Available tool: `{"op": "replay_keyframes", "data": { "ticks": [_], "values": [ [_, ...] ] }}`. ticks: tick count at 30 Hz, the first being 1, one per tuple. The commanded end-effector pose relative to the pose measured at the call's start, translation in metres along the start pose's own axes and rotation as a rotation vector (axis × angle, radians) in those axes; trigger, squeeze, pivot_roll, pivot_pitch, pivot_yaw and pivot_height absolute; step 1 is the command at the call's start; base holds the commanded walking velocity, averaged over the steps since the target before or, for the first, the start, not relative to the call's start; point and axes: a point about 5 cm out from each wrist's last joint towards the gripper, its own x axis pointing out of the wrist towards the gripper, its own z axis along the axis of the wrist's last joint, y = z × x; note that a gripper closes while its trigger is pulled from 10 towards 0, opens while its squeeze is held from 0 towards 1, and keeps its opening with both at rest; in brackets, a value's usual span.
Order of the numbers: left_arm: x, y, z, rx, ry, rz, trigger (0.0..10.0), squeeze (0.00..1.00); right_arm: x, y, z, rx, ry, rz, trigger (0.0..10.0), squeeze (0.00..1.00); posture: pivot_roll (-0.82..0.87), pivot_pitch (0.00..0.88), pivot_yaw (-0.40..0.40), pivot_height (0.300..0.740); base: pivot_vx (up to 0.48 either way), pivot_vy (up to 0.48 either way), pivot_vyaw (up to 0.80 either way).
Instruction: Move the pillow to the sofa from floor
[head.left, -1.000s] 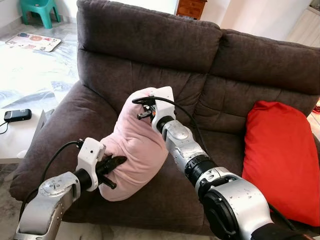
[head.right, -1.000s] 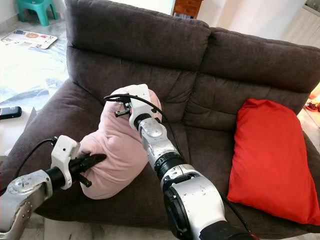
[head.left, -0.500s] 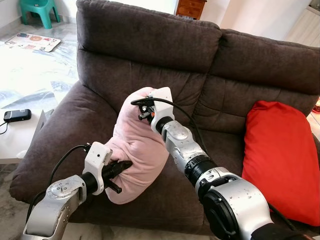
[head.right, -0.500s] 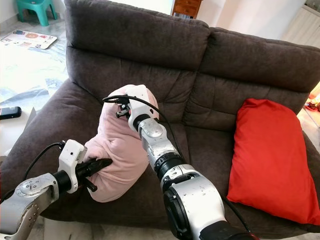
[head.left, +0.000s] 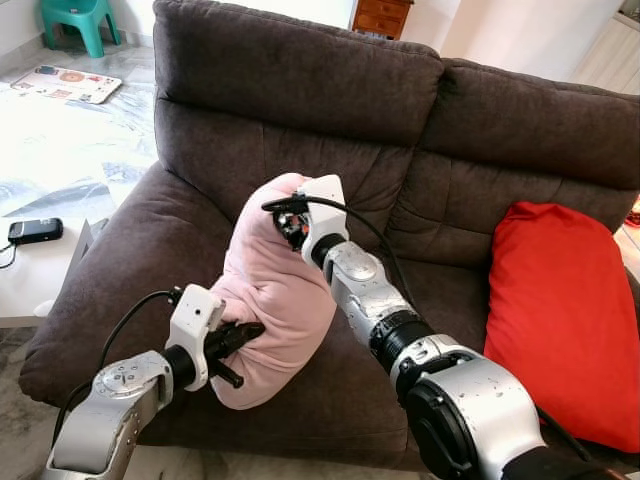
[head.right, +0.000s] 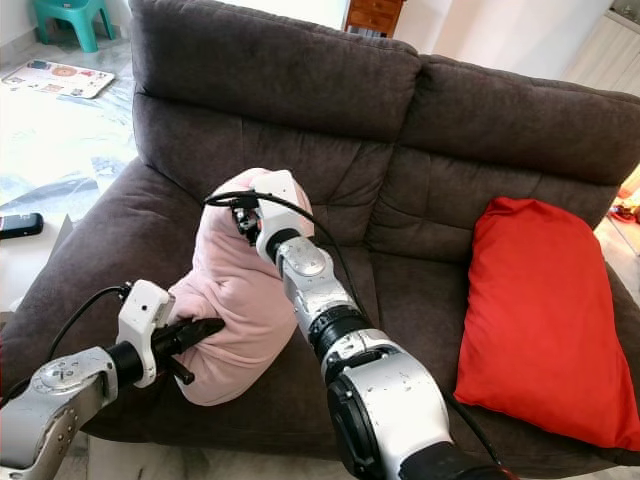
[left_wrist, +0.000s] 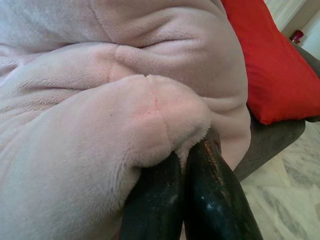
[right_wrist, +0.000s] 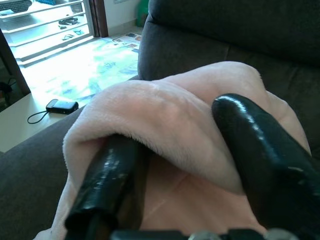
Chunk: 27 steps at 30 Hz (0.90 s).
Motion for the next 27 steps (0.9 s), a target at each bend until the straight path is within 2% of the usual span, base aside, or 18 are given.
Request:
{"op": "replay_keyframes", "data": {
  "ticks": [1, 12, 13, 18, 20, 22, 23, 24, 25, 27],
  "values": [
    [0.008, -0.011, 0.009, 0.039, -0.048, -0.060, 10.0, 0.00, 0.003, 0.035, -0.005, 0.036, 0.001, 0.104, 10.0, 1.00, 0.24, 0.000, -0.225, 0.740, 0.000, 0.000, 0.00],
    [0.012, -0.011, 0.010, 0.044, -0.048, -0.063, 10.0, 0.00, 0.002, 0.032, -0.008, 0.028, 0.024, 0.145, 10.0, 1.00, 0.24, 0.000, -0.229, 0.740, 0.000, 0.000, 0.00],
    [0.012, -0.011, 0.009, 0.046, -0.046, -0.059, 10.0, 0.00, 0.001, 0.031, -0.009, 0.010, 0.030, 0.145, 10.0, 0.00, 0.24, 0.000, -0.228, 0.740, 0.000, 0.000, 0.00],
    [0.011, -0.009, 0.008, 0.050, -0.043, -0.031, 10.0, 0.00, -0.001, 0.020, -0.014, -0.025, 0.054, 0.118, 10.0, 0.00, 0.24, 0.000, -0.230, 0.740, 0.000, 0.000, 0.00],
    [0.008, 0.000, 0.007, 0.058, -0.043, 0.028, 10.0, 0.00, -0.006, 0.002, -0.017, -0.043, 0.064, 0.065, 10.0, 0.00, 0.25, 0.000, -0.233, 0.740, 0.000, 0.000, 0.00],
    [0.007, 0.002, 0.006, 0.062, -0.043, 0.047, 10.0, 0.00, -0.007, -0.004, -0.018, -0.048, 0.065, 0.049, 10.0, 0.00, 0.25, 0.000, -0.233, 0.740, 0.000, 0.000, 0.00],
    [0.002, 0.021, 0.007, 0.078, -0.068, 0.203, 10.0, 0.00, -0.017, -0.039, -0.019, -0.071, 0.051, -0.058, 10.0, 0.00, 0.25, 0.000, -0.233, 0.740, 0.000, 0.000, 0.00],
    [0.002, 0.021, 0.007, 0.078, -0.068, 0.203, 10.0, 0.00, -0.017, -0.039, -0.019, -0.071, 0.051, -0.058, 10.0, 0.00, 0.25, 0.000, -0.233, 0.740, 0.000, 0.000, 0.00],
    [0.000, 0.028, 0.007, 0.074, -0.079, 0.260, 10.0, 0.00, -0.022, -0.052, -0.020, -0.079, 0.044, -0.103, 10.0, 0.00, 0.25, 0.000, -0.233, 0.740, 0.000, 0.000, 0.00],
    [-0.006, 0.047, 0.005, 0.042, -0.107, 0.414, 10.0, 0.00, -0.048, -0.102, -0.023, -0.082, -0.003, -0.291, 10.0, 0.00, 0.23, 0.000, -0.224, 0.740, 0.000, 0.000, 0.00]
  ]
}}
